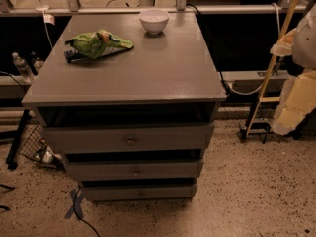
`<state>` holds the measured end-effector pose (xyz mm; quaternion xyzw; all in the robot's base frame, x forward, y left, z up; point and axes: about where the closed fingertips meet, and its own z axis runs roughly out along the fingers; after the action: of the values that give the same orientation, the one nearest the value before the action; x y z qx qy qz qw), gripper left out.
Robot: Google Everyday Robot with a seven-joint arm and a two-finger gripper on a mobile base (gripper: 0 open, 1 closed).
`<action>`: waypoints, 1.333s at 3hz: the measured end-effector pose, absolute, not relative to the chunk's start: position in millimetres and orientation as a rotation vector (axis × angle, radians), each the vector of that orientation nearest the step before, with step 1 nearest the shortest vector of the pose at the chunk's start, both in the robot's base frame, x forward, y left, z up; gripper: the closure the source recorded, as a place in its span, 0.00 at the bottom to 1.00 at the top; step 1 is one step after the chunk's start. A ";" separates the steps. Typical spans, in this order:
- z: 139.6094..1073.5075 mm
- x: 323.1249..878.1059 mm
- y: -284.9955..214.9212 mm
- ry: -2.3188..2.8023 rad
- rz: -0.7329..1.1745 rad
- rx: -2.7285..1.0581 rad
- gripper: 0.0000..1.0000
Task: Open bottom drawer
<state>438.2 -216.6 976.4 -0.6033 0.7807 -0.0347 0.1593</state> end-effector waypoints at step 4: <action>835.6 387.5 -142.0 2.004 0.283 -1.928 0.00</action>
Offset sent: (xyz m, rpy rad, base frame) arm -0.0404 0.0270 -0.0788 0.1078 0.0965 0.1182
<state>387.5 -142.0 835.6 -0.6795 0.7061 0.0996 0.1723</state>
